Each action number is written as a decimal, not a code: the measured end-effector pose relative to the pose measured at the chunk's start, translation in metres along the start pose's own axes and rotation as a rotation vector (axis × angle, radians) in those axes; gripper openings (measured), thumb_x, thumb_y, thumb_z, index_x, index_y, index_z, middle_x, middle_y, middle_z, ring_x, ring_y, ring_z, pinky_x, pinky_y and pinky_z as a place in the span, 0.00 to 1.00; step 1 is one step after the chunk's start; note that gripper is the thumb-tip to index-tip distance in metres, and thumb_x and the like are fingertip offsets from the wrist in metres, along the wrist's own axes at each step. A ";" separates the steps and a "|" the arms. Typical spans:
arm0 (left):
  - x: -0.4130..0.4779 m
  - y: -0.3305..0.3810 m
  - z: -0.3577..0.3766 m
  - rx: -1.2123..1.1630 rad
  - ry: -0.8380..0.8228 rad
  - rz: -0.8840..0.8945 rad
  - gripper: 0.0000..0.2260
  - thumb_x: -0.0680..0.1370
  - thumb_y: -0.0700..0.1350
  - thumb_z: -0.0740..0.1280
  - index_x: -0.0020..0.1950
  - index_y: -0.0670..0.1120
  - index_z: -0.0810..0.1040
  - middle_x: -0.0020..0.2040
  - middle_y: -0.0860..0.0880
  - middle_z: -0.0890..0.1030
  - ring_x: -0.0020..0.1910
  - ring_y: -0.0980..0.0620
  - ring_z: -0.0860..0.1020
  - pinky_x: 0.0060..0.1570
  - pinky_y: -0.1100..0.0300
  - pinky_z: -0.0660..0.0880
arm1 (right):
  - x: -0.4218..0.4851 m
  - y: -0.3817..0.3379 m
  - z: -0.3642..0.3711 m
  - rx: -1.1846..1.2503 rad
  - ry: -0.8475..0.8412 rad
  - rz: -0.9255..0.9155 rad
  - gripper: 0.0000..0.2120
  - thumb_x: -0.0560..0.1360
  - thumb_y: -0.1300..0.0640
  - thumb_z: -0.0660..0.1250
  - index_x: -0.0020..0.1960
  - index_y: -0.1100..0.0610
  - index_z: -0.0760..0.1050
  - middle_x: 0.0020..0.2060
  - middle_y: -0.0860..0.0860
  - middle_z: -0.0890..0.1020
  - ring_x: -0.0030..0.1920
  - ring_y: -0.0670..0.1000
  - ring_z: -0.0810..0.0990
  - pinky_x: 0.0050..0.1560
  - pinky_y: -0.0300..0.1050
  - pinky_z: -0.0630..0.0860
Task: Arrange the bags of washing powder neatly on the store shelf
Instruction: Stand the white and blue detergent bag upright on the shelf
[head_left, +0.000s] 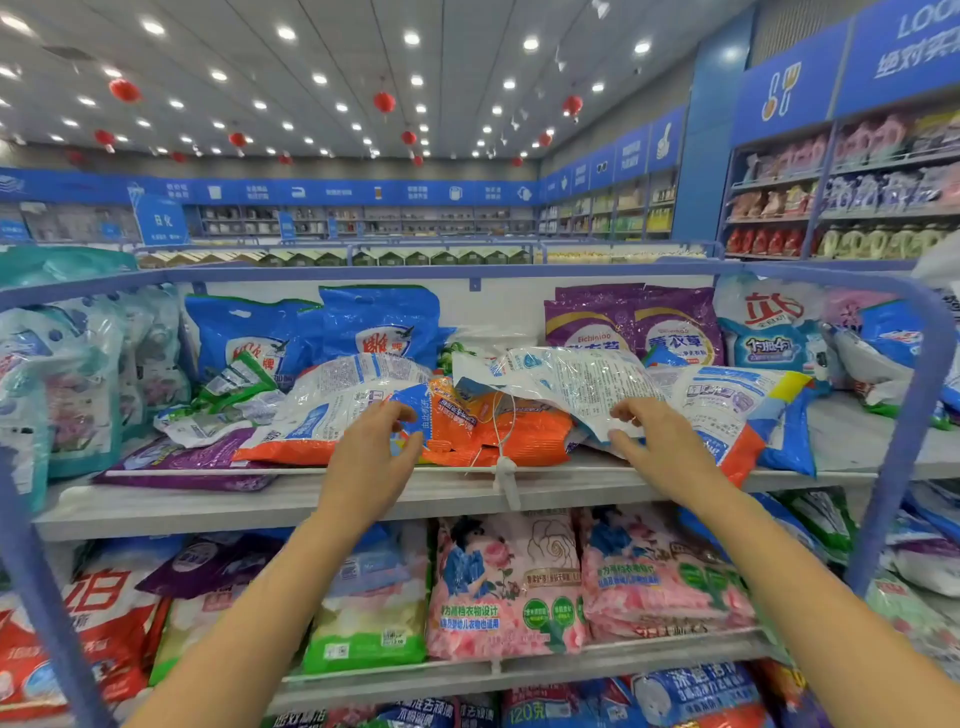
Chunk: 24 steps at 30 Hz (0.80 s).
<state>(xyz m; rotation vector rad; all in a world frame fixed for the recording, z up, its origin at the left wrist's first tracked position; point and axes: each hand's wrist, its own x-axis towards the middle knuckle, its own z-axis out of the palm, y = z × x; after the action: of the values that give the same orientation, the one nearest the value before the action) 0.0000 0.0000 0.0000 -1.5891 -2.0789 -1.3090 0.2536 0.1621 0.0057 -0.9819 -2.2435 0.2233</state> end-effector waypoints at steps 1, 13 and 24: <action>0.007 -0.001 0.002 -0.003 0.005 -0.007 0.08 0.76 0.41 0.66 0.54 0.42 0.77 0.51 0.48 0.77 0.48 0.53 0.73 0.49 0.59 0.69 | 0.005 0.001 0.002 -0.033 -0.004 -0.003 0.14 0.76 0.55 0.63 0.61 0.57 0.72 0.57 0.52 0.76 0.58 0.52 0.72 0.57 0.47 0.70; 0.052 -0.003 0.058 -0.114 -0.073 -0.038 0.13 0.76 0.42 0.66 0.60 0.44 0.74 0.54 0.50 0.78 0.53 0.53 0.75 0.54 0.60 0.69 | 0.051 0.015 0.063 -0.236 -0.014 -0.123 0.20 0.76 0.57 0.63 0.68 0.57 0.69 0.64 0.52 0.74 0.64 0.53 0.71 0.66 0.47 0.61; 0.091 -0.013 0.093 -0.053 0.017 -0.139 0.10 0.75 0.42 0.67 0.56 0.44 0.78 0.51 0.48 0.79 0.51 0.51 0.76 0.51 0.59 0.70 | 0.106 0.034 0.062 -0.276 0.514 -0.238 0.10 0.68 0.58 0.64 0.27 0.55 0.72 0.19 0.50 0.74 0.21 0.51 0.62 0.33 0.40 0.62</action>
<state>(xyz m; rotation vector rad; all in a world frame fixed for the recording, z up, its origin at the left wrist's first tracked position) -0.0165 0.1295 -0.0030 -1.4717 -2.1966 -1.4287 0.1814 0.2668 -0.0011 -0.7861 -1.9111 -0.4113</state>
